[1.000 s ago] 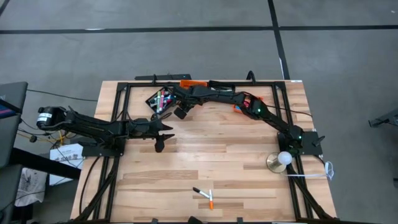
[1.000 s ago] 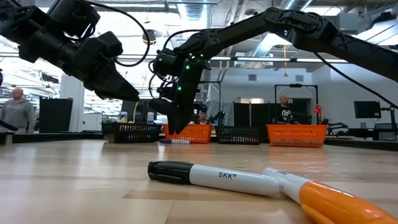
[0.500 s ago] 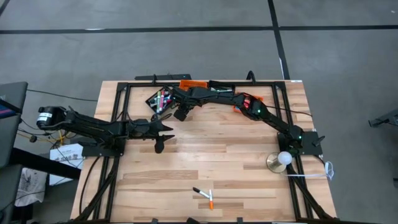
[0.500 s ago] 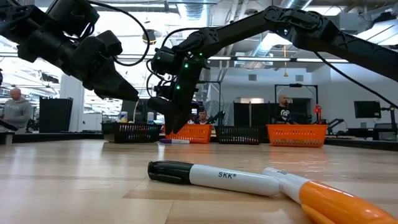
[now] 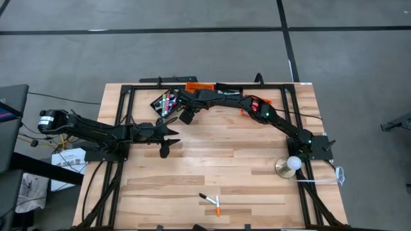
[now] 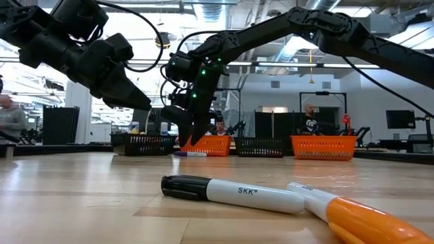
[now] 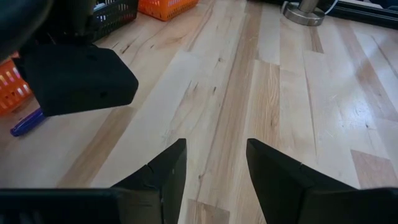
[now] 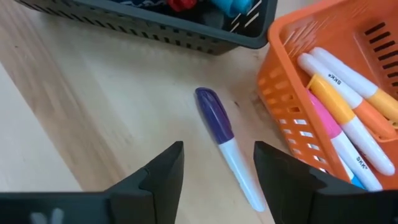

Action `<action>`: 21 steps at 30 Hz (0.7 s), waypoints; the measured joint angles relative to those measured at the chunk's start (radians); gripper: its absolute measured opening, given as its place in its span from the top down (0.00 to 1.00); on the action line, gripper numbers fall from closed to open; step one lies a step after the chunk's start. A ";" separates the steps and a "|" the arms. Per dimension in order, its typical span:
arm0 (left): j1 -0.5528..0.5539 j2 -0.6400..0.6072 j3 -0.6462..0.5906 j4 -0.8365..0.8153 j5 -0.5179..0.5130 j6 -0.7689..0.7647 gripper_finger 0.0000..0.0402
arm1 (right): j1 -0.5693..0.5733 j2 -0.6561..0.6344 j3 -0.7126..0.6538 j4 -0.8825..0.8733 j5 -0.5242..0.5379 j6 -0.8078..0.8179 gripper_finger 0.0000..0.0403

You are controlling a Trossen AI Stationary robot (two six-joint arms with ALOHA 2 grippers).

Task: Pick & Place Markers
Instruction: Put the small purple highlighter into the left orange bin

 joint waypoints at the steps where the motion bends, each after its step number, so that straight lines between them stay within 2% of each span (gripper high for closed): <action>1: 0.000 0.000 0.000 0.000 0.000 -0.001 0.59 | -0.001 0.000 0.000 0.000 0.000 0.001 0.54; 21: 0.000 0.000 0.000 0.011 0.029 -0.023 0.59 | 0.000 0.001 0.000 -0.049 -0.026 0.042 0.55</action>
